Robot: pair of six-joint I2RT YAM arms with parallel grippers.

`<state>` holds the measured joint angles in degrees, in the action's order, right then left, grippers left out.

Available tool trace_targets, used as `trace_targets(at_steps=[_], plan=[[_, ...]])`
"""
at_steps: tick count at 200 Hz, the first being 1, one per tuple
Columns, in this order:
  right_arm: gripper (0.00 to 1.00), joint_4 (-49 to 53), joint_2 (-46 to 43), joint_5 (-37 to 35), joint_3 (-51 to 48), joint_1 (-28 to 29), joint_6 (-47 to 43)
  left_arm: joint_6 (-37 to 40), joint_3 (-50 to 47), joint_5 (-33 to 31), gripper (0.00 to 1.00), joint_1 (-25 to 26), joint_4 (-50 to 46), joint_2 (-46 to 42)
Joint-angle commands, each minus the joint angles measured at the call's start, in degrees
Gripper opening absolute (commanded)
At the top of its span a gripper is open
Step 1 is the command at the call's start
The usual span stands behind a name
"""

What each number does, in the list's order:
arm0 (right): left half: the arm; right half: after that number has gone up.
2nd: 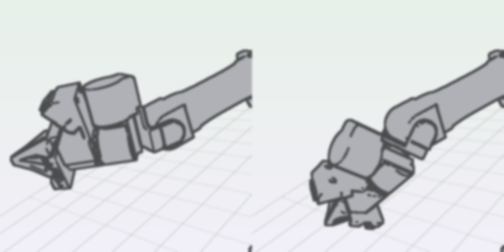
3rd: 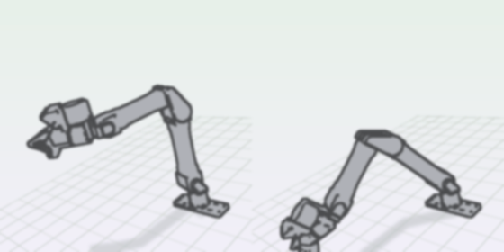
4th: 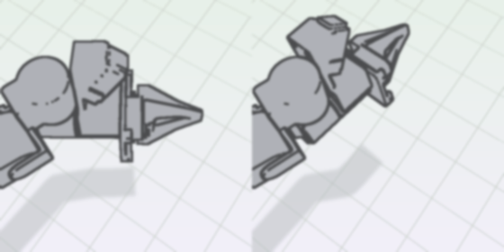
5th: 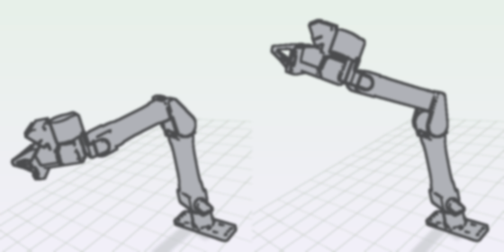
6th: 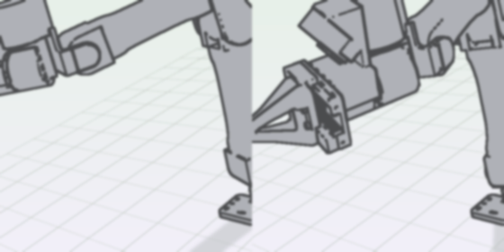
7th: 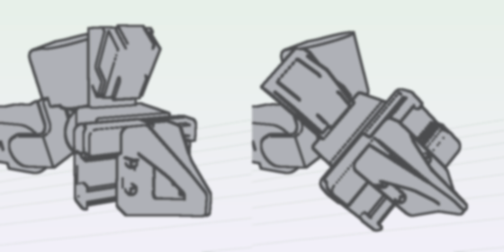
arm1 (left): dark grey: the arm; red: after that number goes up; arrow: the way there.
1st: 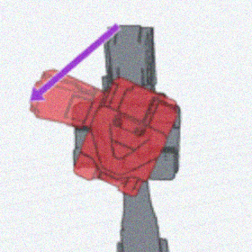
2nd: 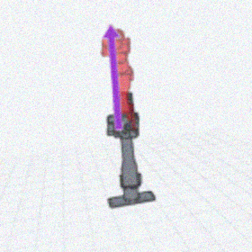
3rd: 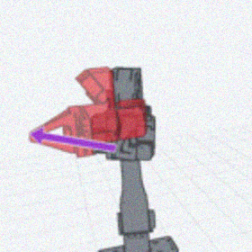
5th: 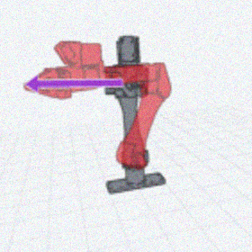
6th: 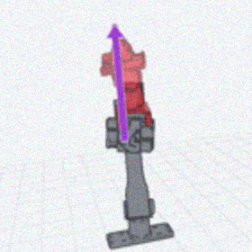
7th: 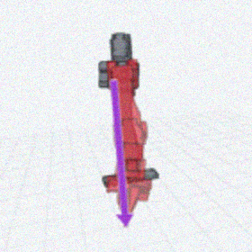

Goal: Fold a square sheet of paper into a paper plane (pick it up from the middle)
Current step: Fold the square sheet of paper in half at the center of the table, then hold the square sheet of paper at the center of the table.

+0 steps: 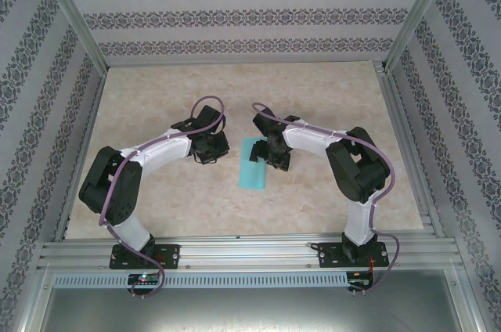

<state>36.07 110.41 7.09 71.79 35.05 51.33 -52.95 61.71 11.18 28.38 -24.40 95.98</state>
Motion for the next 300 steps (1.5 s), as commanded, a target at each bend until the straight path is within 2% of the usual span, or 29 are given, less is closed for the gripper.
trace_targets(at_steps=[1,52,118,210,300], plan=[[0.80,-2.1,6.2,-0.3,-2.6,0.4,0.9,0.7,0.1,2.0,0.00,-0.5,1.6,1.0],[0.80,-1.8,6.5,-0.9,-2.8,0.4,0.9,1.5,0.4,5.1,0.01,-0.4,3.7,2.2],[0.80,-1.8,6.6,-0.9,-3.1,0.5,0.4,2.8,4.7,15.3,0.00,0.2,8.9,9.2],[0.80,-2.1,6.8,-0.6,-3.0,0.6,0.2,1.8,7.2,17.8,0.00,0.4,9.9,15.1],[0.80,-2.3,7.0,-0.3,-3.3,0.6,0.2,2.1,5.1,19.9,0.00,1.2,11.9,14.8]])
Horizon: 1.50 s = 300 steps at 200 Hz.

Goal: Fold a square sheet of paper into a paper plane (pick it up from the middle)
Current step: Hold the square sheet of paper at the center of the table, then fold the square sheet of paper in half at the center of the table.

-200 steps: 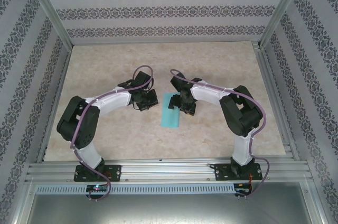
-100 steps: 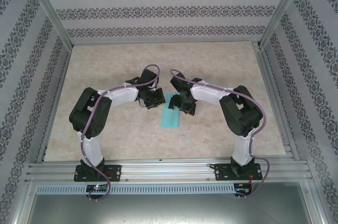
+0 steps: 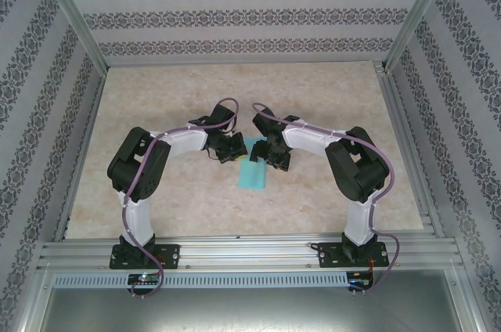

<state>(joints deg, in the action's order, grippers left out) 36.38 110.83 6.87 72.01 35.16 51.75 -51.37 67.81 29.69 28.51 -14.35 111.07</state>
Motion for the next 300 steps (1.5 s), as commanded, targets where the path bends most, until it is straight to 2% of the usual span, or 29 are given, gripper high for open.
trace_targets(at_steps=[1,119,142,175,186,209,231,247,273,300], plan=[[0.80,-2.6,6.7,-0.1,-3.5,0.5,-0.3,0.5,-1.0,1.4,0.00,1.1,1.7,-0.3],[0.80,-2.7,4.8,1.3,-1.3,0.6,-1.9,2.7,-1.5,-2.5,0.00,1.3,-2.9,3.7],[0.80,-2.4,0.4,0.2,0.2,0.2,-3.8,2.9,-1.9,-2.9,0.00,1.3,-3.2,3.8],[0.81,-7.2,-11.2,-1.0,-2.4,-1.5,-5.6,3.1,-2.5,-3.2,0.00,1.3,-3.2,3.4],[0.74,-12.3,-14.6,1.9,-5.6,-2.5,-5.5,3.1,-2.5,-3.3,0.00,1.3,-3.2,3.4],[0.47,-25.2,-18.6,10.5,-12.9,-4.2,-2.6,3.1,-2.4,-3.3,0.00,1.3,-3.2,3.2],[0.22,-33.6,-16.4,19.5,-15.9,-4.4,-0.5,3.0,-2.3,-3.2,0.00,1.3,-3.2,3.1],[0.06,-35.5,-13.6,22.6,-15.8,-4.1,0.1,3.0,-2.2,-3.2,0.00,1.3,-3.2,3.0],[0.00,-35.3,-10.9,21.6,-16.5,-4.0,-0.3,3.3,-2.1,-3.1,0.00,1.3,-3.2,3.2],[0.00,-35.2,-10.4,21.5,-18.0,-4.6,-0.9,3.1,-2.3,-3.0,0.00,1.3,-2.9,3.2]])
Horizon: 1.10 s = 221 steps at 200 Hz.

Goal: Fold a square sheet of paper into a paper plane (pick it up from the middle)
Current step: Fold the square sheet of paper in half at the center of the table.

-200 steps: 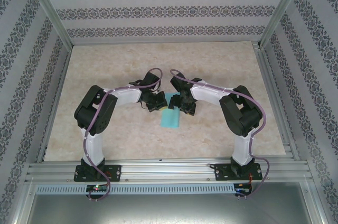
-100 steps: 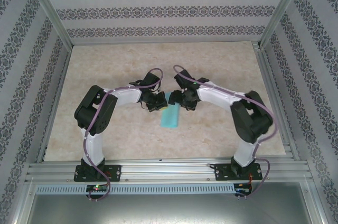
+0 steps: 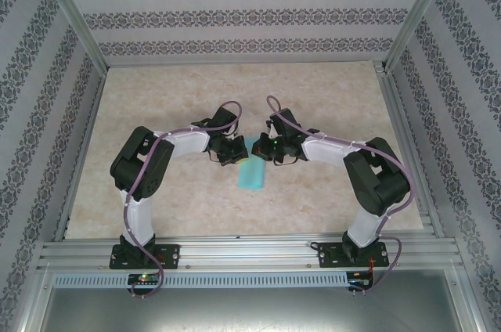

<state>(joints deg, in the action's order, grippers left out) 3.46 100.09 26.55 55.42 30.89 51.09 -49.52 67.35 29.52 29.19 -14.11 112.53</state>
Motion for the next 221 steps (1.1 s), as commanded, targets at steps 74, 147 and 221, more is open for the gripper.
trace_targets(at_steps=[74,147,221], plan=[[0.02,-2.9,1.7,3.2,-4.9,-1.9,-2.4,0.8,-2.7,-3.0,0.00,0.6,-2.4,1.6],[0.03,-3.8,5.8,0.5,-10.0,-2.0,-5.2,0.5,-3.5,-2.6,0.00,0.7,-1.4,2.5],[0.08,-9.8,-1.3,4.9,-10.4,-1.9,-5.3,0.6,-4.2,-2.9,0.00,0.7,-1.4,2.3]])
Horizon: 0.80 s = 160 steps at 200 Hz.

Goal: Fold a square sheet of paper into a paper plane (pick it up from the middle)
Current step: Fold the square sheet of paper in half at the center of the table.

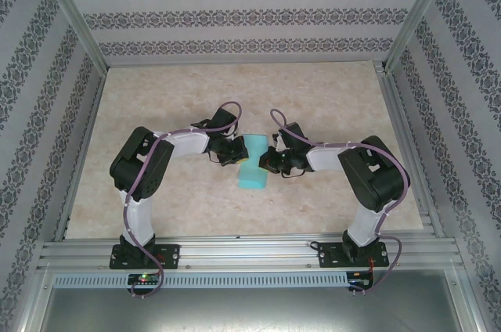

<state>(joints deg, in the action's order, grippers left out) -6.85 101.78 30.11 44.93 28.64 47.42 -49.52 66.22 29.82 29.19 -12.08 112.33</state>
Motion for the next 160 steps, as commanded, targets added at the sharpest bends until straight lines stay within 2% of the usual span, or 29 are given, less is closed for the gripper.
trace_targets(at_steps=[1,51,90,104,123,138,160], plan=[[0.08,0.4,-3.1,1.6,0.1,0.4,-1.6,0.6,-3.0,-3.1,0.00,0.7,-3.5,2.5],[0.07,-3.7,-5.4,4.2,-4.0,0.6,0.6,0.5,-3.4,-3.2,0.00,0.7,-3.2,2.5],[0.07,-4.0,-2.6,3.9,-6.8,0.7,-0.4,0.6,-3.4,-3.5,0.00,0.7,-3.4,2.3],[0.07,-2.6,-1.2,3.9,-6.4,1.1,-1.4,0.3,-3.7,-3.4,0.00,0.8,-2.7,2.4],[0.06,2.4,-0.8,0.2,-5.8,1.6,-3.0,0.1,-3.8,-3.2,0.00,0.7,-2.3,2.7],[0.06,4.6,-2.2,-1.6,-5.4,1.9,-3.6,0.0,-3.9,-3.2,0.00,0.7,-2.2,2.6],[0.06,4.3,-6.1,-0.1,-4.4,2.3,-3.3,0.2,-3.7,-3.3,0.00,0.7,-2.3,2.6]])
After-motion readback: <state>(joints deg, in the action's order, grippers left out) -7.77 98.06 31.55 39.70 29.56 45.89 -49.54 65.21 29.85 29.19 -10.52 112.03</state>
